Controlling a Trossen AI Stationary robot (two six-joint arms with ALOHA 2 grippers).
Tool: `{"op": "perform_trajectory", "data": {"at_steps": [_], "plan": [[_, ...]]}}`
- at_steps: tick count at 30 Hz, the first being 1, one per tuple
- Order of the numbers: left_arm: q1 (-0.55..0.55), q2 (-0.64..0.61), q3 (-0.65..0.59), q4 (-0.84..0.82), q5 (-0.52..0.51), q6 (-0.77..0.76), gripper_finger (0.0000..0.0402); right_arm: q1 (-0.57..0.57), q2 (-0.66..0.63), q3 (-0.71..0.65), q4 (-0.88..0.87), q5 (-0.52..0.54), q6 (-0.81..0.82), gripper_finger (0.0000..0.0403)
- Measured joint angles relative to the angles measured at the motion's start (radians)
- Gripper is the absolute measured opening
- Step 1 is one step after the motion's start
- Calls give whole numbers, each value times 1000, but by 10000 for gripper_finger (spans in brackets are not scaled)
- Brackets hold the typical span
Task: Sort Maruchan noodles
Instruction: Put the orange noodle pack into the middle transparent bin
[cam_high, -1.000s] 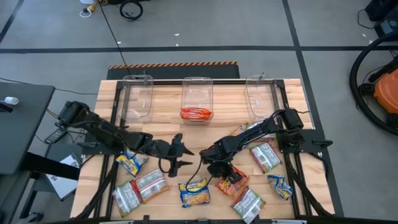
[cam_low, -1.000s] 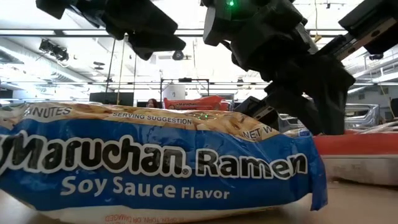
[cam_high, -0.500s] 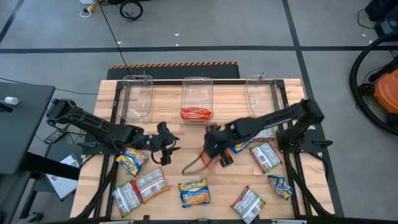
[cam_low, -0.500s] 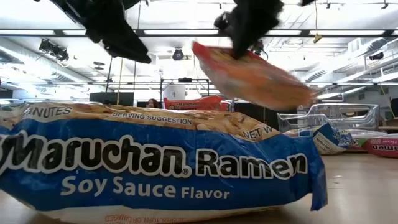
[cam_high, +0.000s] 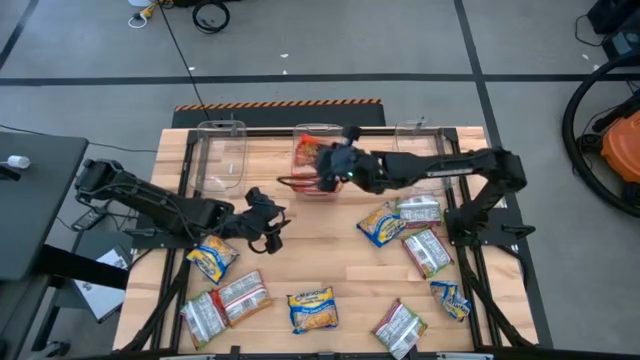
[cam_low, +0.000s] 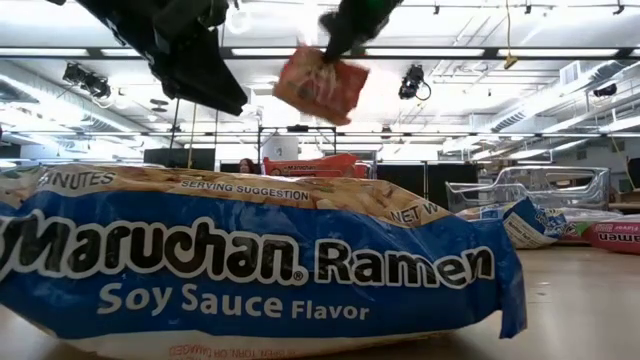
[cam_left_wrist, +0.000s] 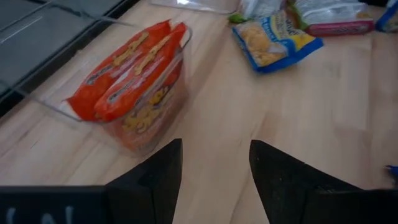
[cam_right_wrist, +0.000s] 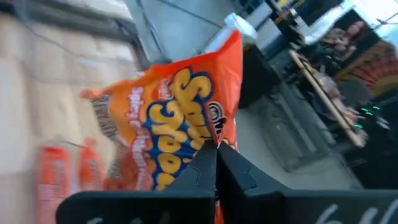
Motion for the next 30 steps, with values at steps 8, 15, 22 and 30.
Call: {"op": "perform_trajectory", "data": {"at_steps": [8, 15, 22, 30], "plan": [[69, -9, 0, -80, 0, 1, 192, -139, 159, -29, 106, -11, -80, 5], [129, -33, 0, -175, 10, 7, 192, -185, 263, -29, 106, -143, -79, 6], [141, -38, 0, -172, 29, 11, 192, -176, 271, -29, 52, -242, -33, 6], [141, -38, 0, -170, 56, 26, 192, -175, 268, -29, -14, -336, 64, 6]]}}
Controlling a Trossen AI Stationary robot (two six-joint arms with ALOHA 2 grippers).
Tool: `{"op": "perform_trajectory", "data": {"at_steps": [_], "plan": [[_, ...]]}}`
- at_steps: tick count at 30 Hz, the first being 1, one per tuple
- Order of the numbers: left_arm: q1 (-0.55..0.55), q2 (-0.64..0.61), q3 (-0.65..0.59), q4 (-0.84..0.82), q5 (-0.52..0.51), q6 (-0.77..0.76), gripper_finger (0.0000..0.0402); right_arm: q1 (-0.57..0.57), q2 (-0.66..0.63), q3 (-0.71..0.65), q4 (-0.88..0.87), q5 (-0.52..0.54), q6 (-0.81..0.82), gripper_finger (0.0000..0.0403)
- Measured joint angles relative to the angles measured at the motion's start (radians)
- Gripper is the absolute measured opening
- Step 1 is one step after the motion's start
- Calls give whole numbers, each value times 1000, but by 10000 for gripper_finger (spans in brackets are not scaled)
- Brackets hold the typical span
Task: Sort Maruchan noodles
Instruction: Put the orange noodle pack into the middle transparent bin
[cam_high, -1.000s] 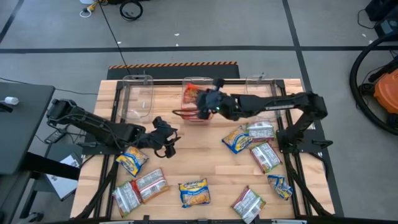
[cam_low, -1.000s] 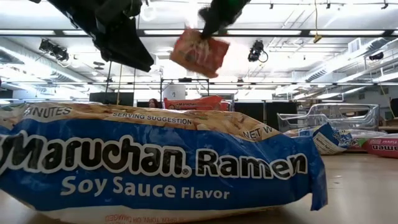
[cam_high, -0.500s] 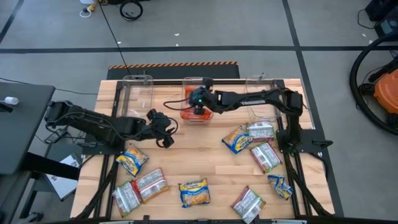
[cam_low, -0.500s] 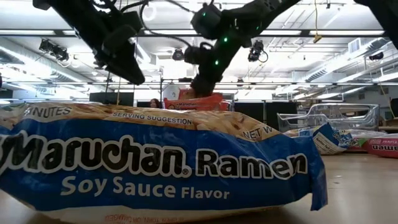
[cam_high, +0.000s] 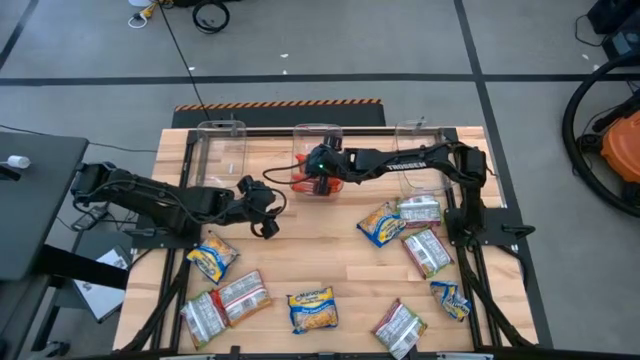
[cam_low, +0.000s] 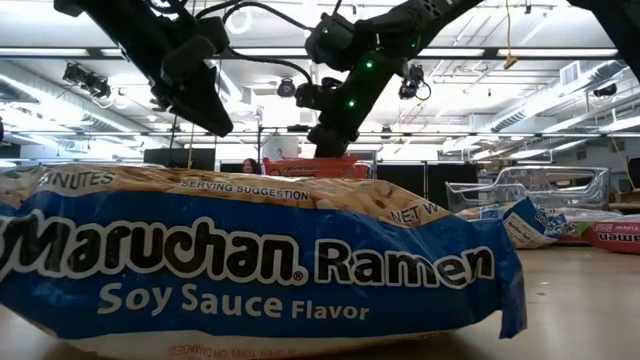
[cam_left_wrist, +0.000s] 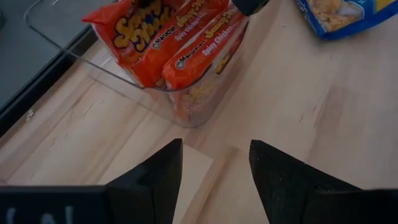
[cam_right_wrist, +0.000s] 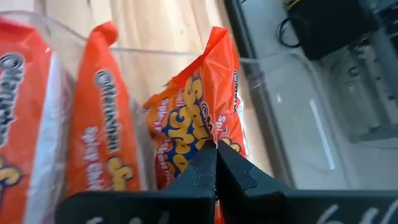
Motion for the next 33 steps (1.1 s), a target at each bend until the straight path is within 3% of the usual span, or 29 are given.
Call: {"op": "perform_trajectory", "data": {"at_steps": [17, 24, 33], "plan": [[0, 0, 0, 3, 34, 1, 192, -40, -3, 2, -59, -320, 140, 37], [0, 0, 0, 3, 34, 2, 192, -46, -3, 2, -62, -347, 153, 45], [-4, -1, 0, 4, 34, 54, 192, -46, -32, 0, -73, -340, 163, 105]]}}
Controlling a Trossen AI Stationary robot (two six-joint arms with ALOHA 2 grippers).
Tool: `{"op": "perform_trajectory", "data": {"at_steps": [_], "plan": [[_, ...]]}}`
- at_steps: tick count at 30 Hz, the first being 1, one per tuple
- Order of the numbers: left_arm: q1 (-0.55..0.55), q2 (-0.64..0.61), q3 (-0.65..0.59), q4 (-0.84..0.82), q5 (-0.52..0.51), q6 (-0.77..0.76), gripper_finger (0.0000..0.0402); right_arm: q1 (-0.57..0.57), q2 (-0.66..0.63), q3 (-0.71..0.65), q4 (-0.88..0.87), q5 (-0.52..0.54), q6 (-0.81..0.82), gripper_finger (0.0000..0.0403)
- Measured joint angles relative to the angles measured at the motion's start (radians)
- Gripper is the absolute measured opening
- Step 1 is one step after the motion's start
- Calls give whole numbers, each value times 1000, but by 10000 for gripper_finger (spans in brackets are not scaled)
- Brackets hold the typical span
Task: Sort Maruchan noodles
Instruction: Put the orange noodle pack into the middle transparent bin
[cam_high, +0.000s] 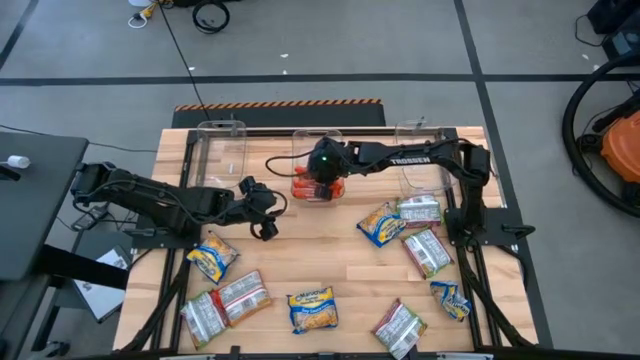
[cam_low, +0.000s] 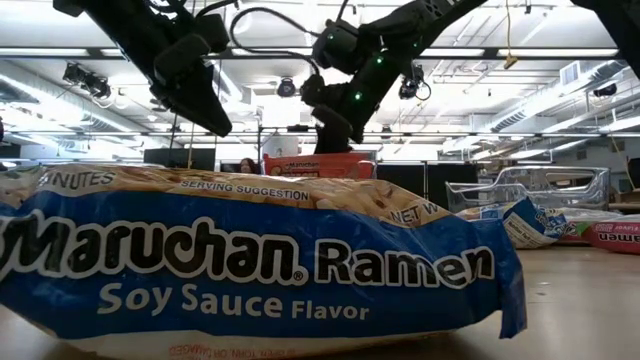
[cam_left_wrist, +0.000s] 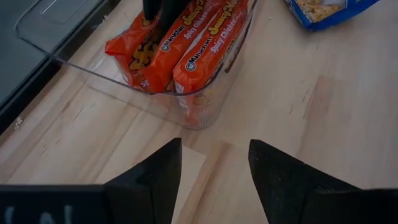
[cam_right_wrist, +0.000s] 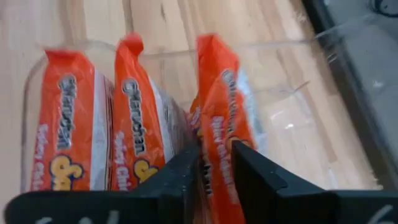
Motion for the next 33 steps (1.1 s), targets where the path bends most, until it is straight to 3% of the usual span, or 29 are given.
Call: {"op": "perform_trajectory", "data": {"at_steps": [11, 19, 22, 26, 33], "plan": [[-24, -8, 0, -23, -18, 37, 192, 8, -123, 0, -47, 3, -9, 126], [-189, -8, 0, 25, 4, 8, 192, 129, -253, 0, -113, -6, -63, 125], [-259, -9, 0, 23, 171, -84, 192, 200, -288, 0, -155, -6, -62, 125], [-370, -14, 0, 3, 457, -333, 192, 292, -327, 0, -243, 35, -42, 125], [-643, -13, 5, 62, 435, -733, 191, 418, -355, 0, -276, 204, 66, 125]]}}
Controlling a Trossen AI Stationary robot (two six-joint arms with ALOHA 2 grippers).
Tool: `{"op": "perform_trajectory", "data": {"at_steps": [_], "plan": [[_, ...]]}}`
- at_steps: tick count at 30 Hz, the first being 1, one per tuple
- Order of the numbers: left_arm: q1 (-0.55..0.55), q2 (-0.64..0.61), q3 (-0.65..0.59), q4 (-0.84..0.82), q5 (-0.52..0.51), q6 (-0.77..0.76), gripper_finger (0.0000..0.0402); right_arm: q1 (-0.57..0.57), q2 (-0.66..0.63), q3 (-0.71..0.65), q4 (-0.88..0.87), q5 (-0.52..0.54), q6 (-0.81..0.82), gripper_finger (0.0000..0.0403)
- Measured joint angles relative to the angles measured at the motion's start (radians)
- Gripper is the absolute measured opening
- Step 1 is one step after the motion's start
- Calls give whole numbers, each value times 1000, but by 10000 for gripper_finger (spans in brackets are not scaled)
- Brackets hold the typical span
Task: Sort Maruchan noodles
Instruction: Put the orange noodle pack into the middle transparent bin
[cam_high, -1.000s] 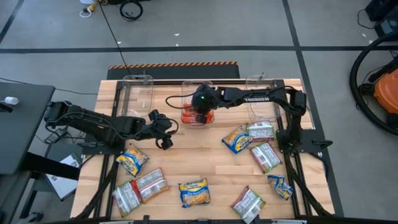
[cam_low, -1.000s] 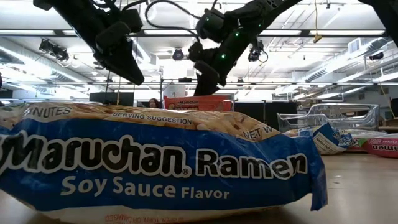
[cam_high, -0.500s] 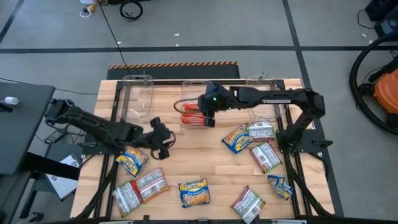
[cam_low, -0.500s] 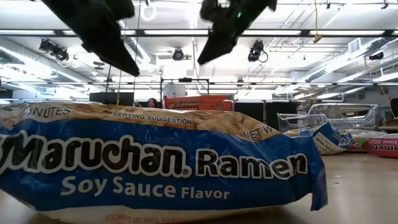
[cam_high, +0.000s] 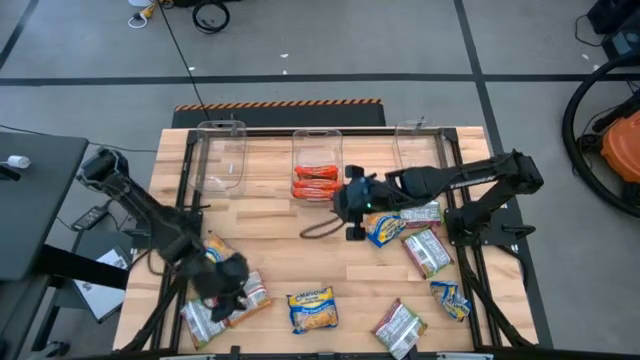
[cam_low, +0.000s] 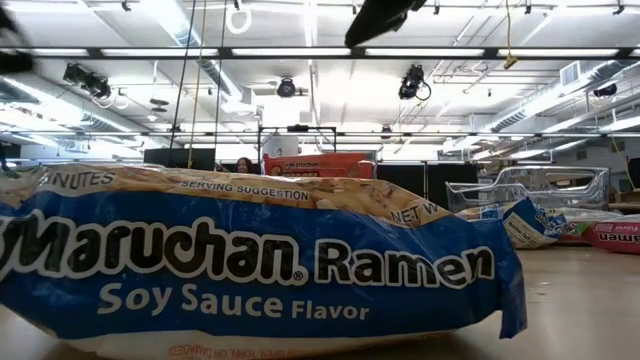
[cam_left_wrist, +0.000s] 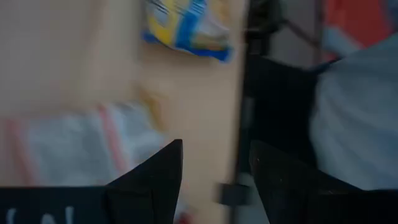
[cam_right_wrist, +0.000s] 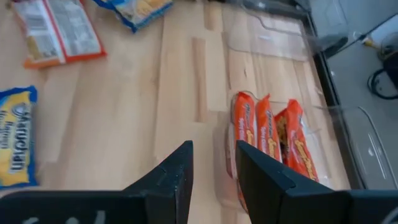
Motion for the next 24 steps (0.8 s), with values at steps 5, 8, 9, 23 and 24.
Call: {"op": "perform_trajectory", "data": {"at_steps": [5, 8, 9, 23, 24], "plan": [[-146, 55, 102, -31, -151, -127, 168, 55, 0, 0, 7, 44, 23, 125], [-204, 117, 163, -148, -154, -193, 157, 84, 0, 0, 5, 53, 73, 125], [-215, 139, 176, -187, -144, -224, 155, 95, 0, 0, 3, 54, 88, 125], [-142, 341, 179, -352, 161, -77, 153, 220, 0, 0, -10, 55, 238, 125], [-130, 350, 179, -363, 163, -42, 153, 224, 0, 0, -10, 55, 250, 125]]}}
